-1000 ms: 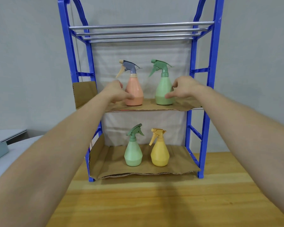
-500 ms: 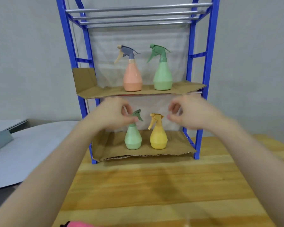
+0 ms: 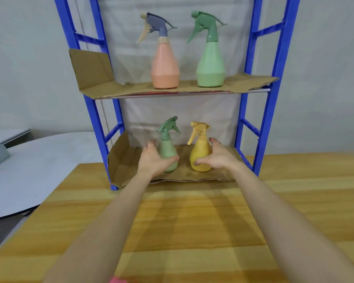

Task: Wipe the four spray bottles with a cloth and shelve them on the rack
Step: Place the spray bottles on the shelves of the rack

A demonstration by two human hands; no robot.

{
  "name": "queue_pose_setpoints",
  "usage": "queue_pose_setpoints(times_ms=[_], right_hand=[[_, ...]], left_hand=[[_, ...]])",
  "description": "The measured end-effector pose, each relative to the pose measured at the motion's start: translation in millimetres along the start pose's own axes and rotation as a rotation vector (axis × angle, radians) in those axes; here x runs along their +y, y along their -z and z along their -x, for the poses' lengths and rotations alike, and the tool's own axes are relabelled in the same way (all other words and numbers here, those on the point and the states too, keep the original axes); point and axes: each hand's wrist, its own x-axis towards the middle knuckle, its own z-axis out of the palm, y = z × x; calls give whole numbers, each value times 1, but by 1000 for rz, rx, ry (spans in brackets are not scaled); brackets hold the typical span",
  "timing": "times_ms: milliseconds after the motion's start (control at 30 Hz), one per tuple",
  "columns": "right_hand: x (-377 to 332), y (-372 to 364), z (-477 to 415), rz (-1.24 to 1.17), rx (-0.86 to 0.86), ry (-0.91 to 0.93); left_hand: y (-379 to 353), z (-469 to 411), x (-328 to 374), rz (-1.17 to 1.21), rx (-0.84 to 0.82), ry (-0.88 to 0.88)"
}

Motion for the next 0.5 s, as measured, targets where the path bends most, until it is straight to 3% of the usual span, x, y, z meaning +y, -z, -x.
queue_pose_setpoints(times_ms=[133, 300, 433, 500], right_hand=[[19, -4, -18, -46, -43, 26], [30, -18, -24, 21, 157, 31], [22, -27, -22, 120, 278, 30], [21, -28, -25, 130, 281, 25]], left_hand=[[3, -24, -13, 308, -212, 73], [-1, -32, -30, 142, -214, -63], [-12, -25, -26, -90, -71, -24], [-12, -27, -25, -19, -110, 5]])
